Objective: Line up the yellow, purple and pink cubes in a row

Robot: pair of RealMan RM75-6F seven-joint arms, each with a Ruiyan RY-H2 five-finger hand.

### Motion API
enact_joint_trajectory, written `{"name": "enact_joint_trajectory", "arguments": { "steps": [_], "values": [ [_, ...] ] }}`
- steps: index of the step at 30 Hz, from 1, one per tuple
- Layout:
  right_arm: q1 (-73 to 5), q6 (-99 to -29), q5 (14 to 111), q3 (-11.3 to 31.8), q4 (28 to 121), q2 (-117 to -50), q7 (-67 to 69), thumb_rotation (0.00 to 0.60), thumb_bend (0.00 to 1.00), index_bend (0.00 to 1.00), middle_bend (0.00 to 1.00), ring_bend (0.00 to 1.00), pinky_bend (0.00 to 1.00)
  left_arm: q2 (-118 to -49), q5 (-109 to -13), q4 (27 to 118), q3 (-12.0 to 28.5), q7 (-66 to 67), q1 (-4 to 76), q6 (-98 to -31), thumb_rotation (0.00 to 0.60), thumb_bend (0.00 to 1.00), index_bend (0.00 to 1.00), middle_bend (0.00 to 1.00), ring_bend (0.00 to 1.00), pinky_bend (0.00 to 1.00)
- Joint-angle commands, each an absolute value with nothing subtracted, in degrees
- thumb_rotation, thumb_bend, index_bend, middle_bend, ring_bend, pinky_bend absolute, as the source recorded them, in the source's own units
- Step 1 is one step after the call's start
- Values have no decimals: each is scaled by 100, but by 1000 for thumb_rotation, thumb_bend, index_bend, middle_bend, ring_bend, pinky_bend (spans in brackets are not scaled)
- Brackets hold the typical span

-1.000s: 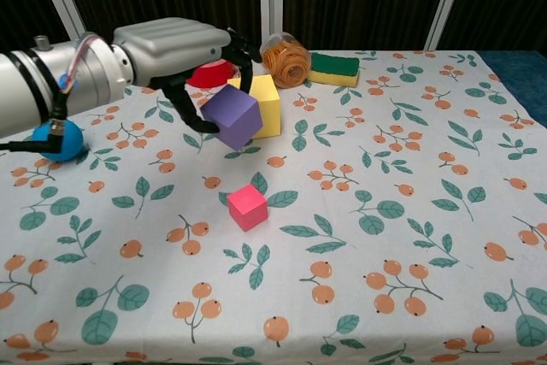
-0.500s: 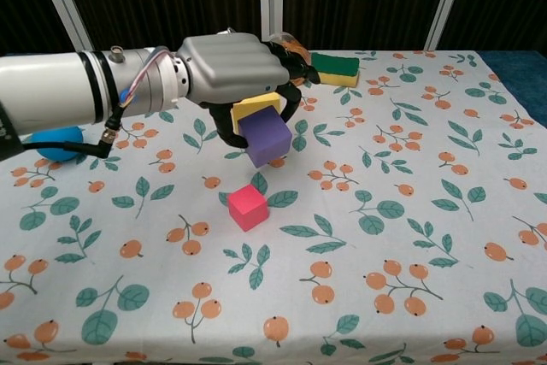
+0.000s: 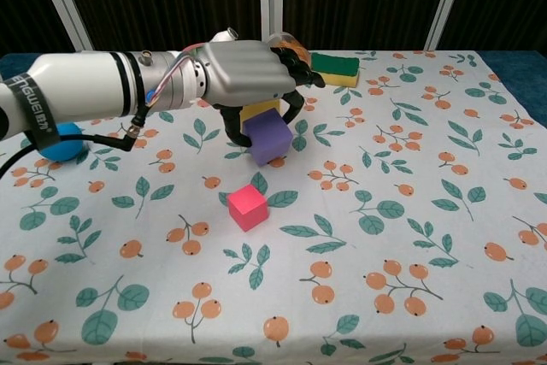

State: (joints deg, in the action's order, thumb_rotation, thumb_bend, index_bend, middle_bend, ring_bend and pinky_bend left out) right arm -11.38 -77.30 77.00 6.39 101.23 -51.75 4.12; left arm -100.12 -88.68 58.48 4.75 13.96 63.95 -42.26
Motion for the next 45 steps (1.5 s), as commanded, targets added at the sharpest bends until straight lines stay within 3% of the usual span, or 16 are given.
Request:
{"name": "enact_joint_trajectory", "arguments": {
  "steps": [1,17,29,34,45],
  "values": [
    [-1124,-7736,7708,642,10122,-5173,419,600,235,0,0,0,0,-10069,-8888,5745,477,1310,6466,-4192,600,230,491,127,48,61],
    [-1019,-7778,7773,664,10126,-5123,532,600,235,0,0,0,0,-10241,-8869,5382,424,1238,6560,-4209,600,182,396,104,47,61],
    [-957,-7862,7878,679,10166,-5096,566,600,235,0,0,0,0,-9909,-8769,6253,606,1101,6247,-4937,600,172,366,103,46,61],
    [-941,-7873,7896,685,10187,-5077,557,600,235,0,0,0,0,-10077,-8614,6409,762,1132,6308,-4897,600,167,357,103,46,62],
    [-966,-7808,7865,736,10246,-4997,583,600,236,0,0,0,0,-10817,-8345,5762,892,1183,6383,-4832,600,105,313,93,46,62]
  ]
}}
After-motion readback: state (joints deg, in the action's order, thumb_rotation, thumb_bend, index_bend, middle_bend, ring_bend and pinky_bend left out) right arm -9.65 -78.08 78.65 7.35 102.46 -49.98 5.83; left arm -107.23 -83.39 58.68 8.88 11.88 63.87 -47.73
